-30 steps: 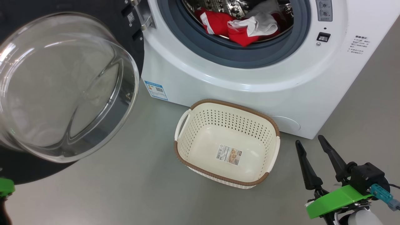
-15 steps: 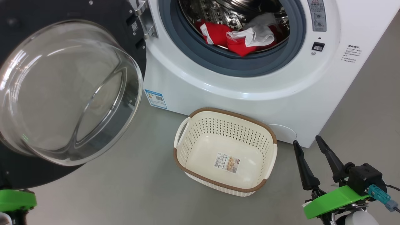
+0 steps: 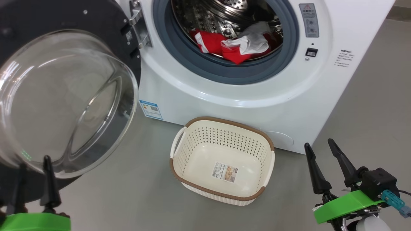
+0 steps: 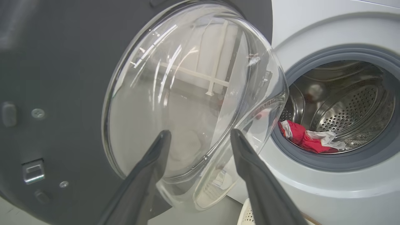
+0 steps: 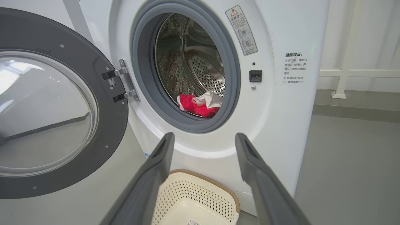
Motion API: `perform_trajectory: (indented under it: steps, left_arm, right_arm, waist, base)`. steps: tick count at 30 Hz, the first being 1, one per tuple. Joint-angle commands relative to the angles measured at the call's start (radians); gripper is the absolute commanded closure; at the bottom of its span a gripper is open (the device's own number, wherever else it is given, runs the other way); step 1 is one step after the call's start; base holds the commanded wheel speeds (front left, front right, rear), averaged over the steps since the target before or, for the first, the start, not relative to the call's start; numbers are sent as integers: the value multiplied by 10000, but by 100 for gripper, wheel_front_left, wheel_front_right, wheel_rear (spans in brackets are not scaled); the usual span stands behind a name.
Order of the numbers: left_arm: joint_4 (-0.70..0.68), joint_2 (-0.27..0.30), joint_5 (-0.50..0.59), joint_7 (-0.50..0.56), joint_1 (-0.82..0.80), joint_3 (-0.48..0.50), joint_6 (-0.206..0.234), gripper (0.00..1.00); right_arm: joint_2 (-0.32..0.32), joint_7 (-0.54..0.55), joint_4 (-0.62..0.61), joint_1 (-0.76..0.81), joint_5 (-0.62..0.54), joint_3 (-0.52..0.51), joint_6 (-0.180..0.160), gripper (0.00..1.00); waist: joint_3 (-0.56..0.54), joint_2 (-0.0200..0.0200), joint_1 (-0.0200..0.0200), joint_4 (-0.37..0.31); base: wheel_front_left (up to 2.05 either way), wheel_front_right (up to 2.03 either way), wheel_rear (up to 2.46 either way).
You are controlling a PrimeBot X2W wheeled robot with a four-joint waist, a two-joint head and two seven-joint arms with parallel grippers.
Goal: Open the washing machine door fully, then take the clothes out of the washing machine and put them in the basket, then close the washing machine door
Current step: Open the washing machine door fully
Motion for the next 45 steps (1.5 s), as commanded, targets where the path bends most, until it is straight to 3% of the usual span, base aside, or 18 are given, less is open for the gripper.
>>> perform_trajectory:
  steps: [1,13,45]
  left_arm:
    - [-377,342,-75,-49,18,151,16,0]
    - [-1186,494,-163,-49,673,-1090,16,0]
    - [-1888,765,19,-49,834,-2369,15,0]
  right_arm:
    - [4,-65,-279,-83,-19,182,75,0]
    - [115,-65,-335,-123,-19,-49,75,0]
    - [248,-65,-447,-3,-31,-466,75,0]
  waist:
    - [-20,0,0,-136]
    - [83,0,0,-1044]
    - [279,0,0,-3143]
  base:
    - [0,0,0]
    - [0,0,0]
    - [0,0,0]
